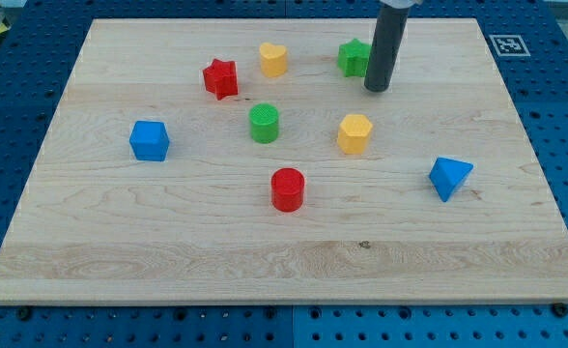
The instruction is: Slide the green star towards the center
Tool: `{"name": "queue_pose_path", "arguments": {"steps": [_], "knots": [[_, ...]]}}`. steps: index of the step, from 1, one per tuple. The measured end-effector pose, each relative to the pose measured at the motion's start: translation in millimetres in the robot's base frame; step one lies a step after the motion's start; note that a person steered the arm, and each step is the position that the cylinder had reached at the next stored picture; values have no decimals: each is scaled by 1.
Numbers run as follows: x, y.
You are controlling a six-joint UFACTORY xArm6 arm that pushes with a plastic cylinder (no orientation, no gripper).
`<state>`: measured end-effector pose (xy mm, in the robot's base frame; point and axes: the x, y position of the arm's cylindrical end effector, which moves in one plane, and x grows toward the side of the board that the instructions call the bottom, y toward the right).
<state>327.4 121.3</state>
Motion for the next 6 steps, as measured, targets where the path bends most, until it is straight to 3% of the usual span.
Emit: {"name": "queue_pose_path", "arguments": {"steps": [3,4,6], "knots": [[-11,52],[-35,48],[-42,41]]}}
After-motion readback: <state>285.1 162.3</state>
